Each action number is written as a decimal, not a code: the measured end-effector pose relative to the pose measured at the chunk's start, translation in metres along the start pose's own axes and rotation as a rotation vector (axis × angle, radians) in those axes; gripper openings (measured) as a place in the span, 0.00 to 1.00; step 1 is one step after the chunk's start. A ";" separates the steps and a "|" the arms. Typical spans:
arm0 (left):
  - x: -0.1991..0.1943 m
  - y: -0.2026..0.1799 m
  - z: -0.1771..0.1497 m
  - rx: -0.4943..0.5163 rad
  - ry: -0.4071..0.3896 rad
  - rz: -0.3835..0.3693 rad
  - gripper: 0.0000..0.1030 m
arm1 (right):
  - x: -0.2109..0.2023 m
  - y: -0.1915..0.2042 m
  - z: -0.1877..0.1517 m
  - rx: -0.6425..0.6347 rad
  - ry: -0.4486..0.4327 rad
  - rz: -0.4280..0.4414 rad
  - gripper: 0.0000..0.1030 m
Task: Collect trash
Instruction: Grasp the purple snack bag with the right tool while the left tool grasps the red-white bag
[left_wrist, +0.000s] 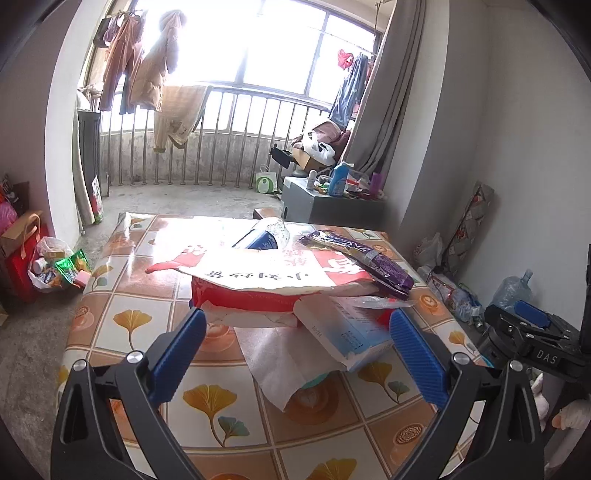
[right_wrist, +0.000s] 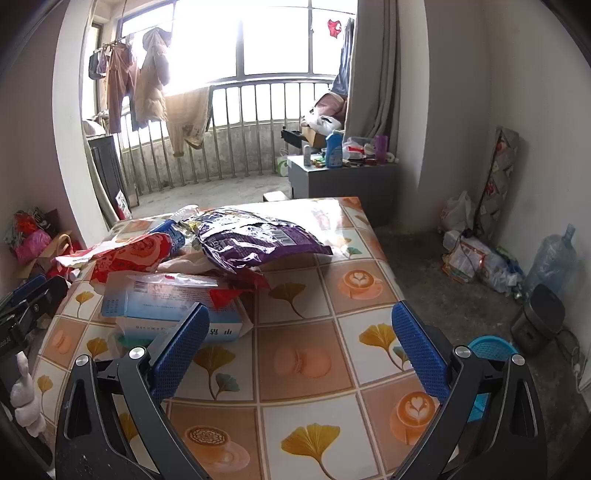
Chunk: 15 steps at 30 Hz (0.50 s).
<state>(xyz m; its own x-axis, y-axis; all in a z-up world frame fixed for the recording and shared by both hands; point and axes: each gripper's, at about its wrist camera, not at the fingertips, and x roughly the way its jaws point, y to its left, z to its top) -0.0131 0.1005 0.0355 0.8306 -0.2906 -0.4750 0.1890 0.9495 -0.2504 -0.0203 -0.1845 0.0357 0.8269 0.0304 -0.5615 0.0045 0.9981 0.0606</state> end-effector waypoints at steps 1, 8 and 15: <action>0.001 0.010 0.002 -0.048 0.013 -0.046 0.94 | 0.004 -0.001 0.004 0.020 0.008 0.024 0.92; 0.011 0.065 0.015 -0.317 0.041 -0.260 0.89 | 0.031 -0.010 0.029 0.135 0.063 0.129 0.92; 0.030 0.093 0.022 -0.449 0.061 -0.399 0.80 | 0.066 -0.036 0.039 0.404 0.142 0.295 0.85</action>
<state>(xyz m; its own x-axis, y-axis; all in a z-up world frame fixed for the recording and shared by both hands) 0.0413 0.1830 0.0163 0.7068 -0.6333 -0.3153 0.2290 0.6265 -0.7450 0.0563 -0.2206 0.0282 0.7417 0.3421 -0.5769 0.0223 0.8471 0.5309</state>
